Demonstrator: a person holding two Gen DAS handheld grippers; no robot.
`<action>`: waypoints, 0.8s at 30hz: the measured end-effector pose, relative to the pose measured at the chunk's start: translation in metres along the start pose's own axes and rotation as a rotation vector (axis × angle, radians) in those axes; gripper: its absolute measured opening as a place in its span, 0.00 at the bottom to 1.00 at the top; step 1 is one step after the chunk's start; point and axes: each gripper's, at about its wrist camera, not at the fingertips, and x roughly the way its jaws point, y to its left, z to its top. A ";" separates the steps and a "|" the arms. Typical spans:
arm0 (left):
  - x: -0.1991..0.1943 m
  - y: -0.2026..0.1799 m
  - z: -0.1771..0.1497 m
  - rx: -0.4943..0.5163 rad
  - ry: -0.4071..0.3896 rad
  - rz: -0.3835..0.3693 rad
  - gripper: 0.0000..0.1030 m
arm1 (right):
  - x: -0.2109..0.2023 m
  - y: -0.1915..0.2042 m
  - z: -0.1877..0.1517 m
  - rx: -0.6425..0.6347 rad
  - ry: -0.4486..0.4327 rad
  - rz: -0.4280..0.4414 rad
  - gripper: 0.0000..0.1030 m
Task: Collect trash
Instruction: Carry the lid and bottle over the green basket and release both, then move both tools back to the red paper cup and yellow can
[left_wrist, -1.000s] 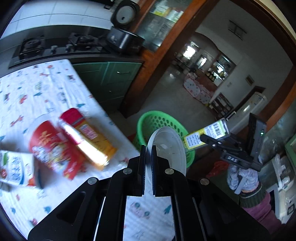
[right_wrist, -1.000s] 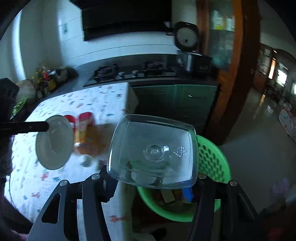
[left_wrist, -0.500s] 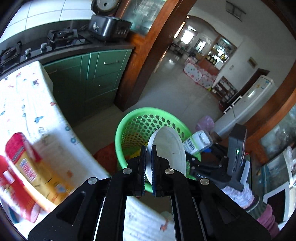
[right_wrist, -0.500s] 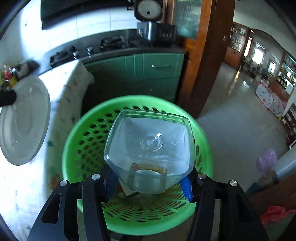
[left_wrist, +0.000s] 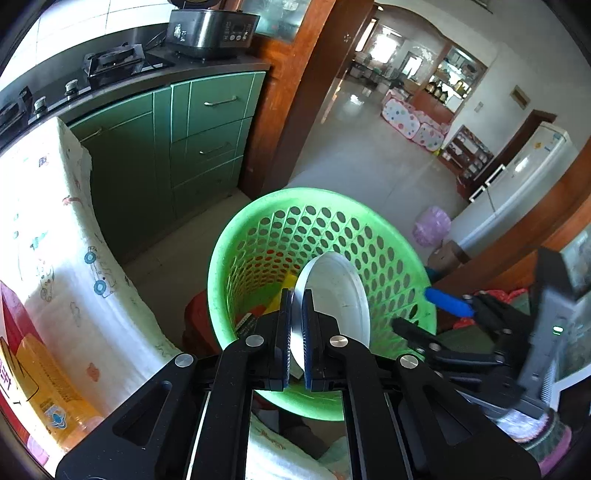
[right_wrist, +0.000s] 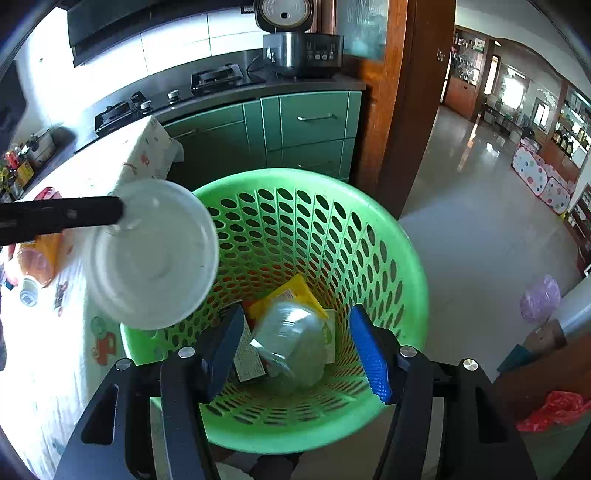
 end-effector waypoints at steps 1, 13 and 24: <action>0.002 -0.002 -0.001 0.004 -0.001 0.009 0.04 | -0.004 0.000 -0.002 0.002 -0.006 0.000 0.59; 0.010 -0.007 -0.006 0.012 -0.001 0.060 0.14 | -0.034 -0.004 -0.020 0.036 -0.041 0.025 0.63; -0.050 -0.005 -0.027 0.026 -0.091 0.145 0.54 | -0.054 0.023 -0.027 0.012 -0.065 0.064 0.69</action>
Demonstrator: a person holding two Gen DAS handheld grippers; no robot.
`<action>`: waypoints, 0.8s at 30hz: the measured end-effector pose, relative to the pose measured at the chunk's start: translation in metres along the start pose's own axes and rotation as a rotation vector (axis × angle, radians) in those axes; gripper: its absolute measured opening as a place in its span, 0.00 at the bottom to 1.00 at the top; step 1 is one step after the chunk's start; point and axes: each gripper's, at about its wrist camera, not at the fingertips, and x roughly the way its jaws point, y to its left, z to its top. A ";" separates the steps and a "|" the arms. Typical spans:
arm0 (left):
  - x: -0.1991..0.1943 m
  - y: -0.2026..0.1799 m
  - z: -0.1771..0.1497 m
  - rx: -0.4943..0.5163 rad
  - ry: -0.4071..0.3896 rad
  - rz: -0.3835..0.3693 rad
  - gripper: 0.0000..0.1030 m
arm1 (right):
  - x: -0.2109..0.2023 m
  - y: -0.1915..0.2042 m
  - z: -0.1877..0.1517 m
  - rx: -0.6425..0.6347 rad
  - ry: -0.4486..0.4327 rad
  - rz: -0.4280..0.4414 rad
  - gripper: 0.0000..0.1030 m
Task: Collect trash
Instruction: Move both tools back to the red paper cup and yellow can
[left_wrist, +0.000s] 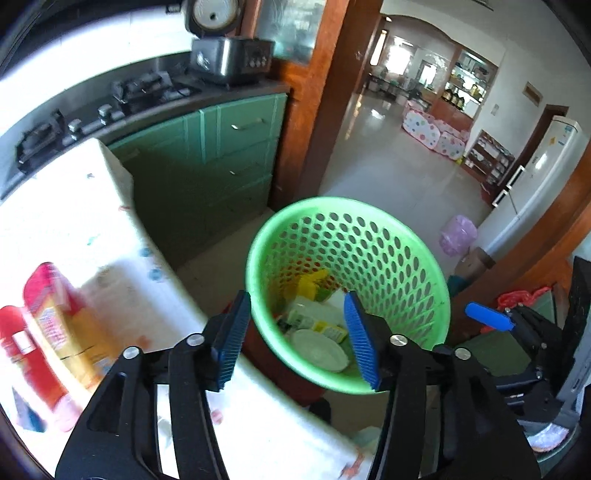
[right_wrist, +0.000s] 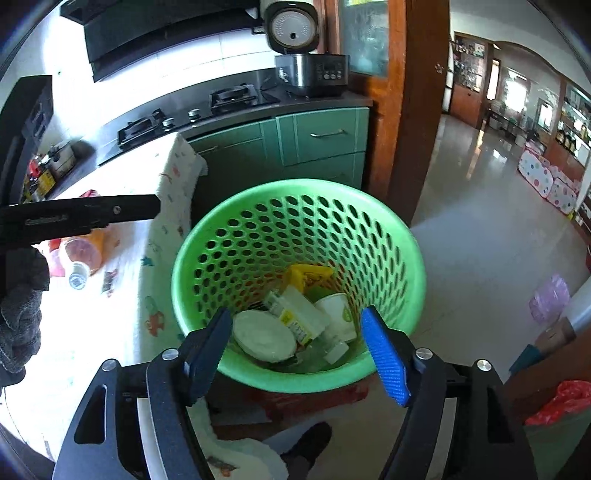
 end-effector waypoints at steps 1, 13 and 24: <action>-0.007 0.003 -0.003 -0.002 -0.003 0.010 0.57 | -0.003 0.006 0.000 -0.008 -0.004 0.008 0.69; -0.089 0.088 -0.044 -0.105 -0.076 0.179 0.64 | -0.017 0.075 0.010 -0.105 -0.038 0.110 0.76; -0.114 0.179 -0.070 -0.386 -0.072 0.204 0.65 | -0.003 0.144 0.030 -0.197 -0.044 0.184 0.77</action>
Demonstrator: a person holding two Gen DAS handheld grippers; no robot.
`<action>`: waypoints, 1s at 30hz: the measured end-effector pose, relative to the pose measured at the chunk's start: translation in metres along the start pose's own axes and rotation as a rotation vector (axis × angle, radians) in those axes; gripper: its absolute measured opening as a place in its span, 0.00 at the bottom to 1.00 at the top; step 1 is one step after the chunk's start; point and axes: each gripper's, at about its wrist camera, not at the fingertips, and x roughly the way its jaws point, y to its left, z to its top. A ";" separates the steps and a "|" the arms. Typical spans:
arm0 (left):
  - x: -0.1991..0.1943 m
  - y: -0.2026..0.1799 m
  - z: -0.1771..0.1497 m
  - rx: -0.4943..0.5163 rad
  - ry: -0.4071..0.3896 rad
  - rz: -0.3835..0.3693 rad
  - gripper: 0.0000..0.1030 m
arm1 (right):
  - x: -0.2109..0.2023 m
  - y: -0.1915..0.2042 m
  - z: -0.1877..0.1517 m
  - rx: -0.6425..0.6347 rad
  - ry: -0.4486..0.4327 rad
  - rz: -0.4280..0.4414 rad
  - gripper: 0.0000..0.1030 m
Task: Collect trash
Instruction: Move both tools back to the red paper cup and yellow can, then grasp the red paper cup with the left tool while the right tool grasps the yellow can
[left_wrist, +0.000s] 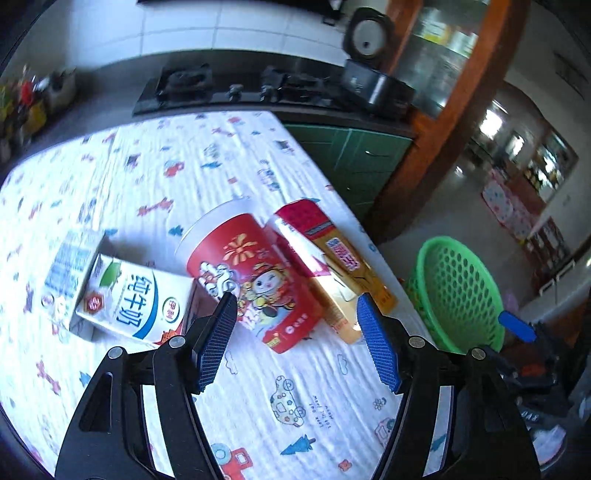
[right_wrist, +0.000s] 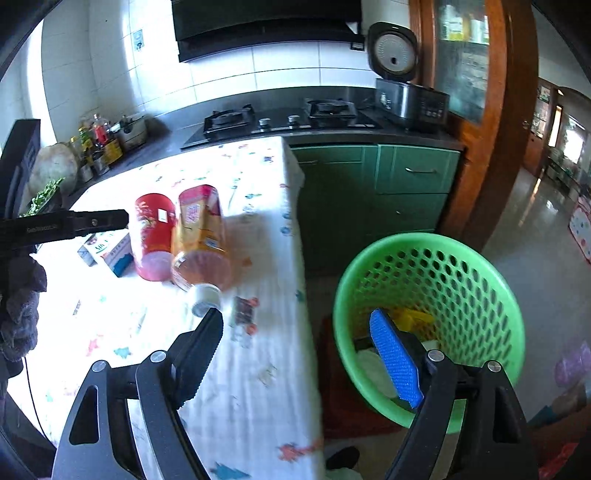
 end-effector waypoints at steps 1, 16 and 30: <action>0.003 0.005 0.000 -0.028 0.006 -0.004 0.65 | 0.001 0.002 0.001 -0.003 -0.001 0.003 0.77; 0.054 0.035 0.014 -0.343 0.031 0.034 0.68 | 0.008 -0.002 0.001 -0.007 0.006 0.031 0.78; 0.082 0.037 0.022 -0.404 0.057 0.108 0.71 | 0.025 -0.007 0.004 -0.017 0.032 0.054 0.78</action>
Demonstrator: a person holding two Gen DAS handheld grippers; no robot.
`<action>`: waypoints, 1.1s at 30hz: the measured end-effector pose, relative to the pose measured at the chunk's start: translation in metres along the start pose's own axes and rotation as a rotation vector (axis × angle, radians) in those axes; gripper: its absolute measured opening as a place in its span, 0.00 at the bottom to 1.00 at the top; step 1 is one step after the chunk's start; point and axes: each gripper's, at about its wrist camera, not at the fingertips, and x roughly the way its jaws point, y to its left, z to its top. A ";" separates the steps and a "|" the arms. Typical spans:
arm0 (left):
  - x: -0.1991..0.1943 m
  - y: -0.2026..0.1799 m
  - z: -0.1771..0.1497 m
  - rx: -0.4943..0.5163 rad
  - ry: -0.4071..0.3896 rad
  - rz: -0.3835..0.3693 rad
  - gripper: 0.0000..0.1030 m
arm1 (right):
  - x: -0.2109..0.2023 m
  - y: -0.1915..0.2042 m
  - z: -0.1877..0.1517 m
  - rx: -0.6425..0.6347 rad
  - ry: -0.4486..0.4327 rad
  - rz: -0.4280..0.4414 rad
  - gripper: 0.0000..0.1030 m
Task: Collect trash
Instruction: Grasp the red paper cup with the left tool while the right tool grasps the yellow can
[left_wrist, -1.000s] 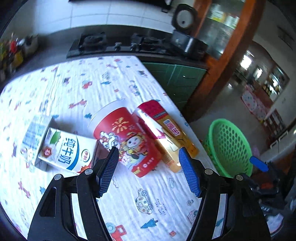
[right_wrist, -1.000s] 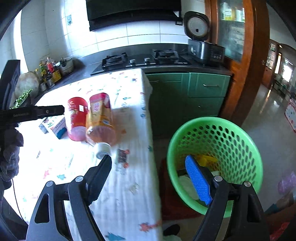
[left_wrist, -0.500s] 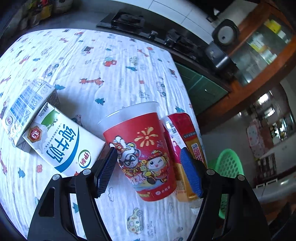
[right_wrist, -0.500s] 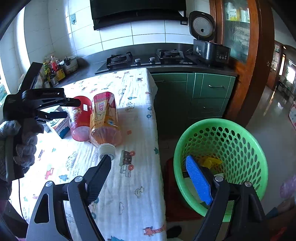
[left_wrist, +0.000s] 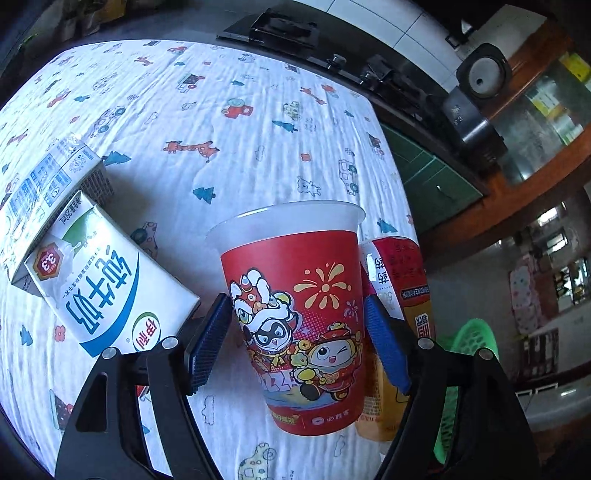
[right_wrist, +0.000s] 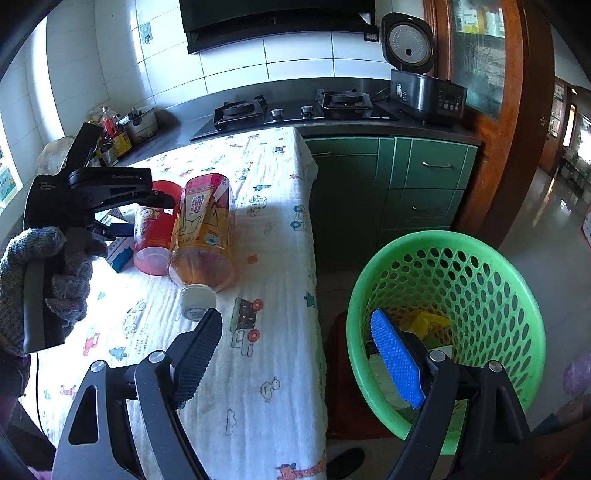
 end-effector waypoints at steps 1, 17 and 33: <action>0.001 0.000 0.001 0.000 -0.001 -0.002 0.71 | 0.002 0.000 0.001 -0.003 0.001 0.003 0.78; 0.000 -0.007 0.008 0.131 0.020 -0.055 0.68 | 0.040 0.010 0.038 0.009 0.056 0.103 0.78; -0.085 0.018 0.019 0.209 -0.065 -0.128 0.67 | 0.098 0.054 0.092 -0.035 0.127 0.215 0.81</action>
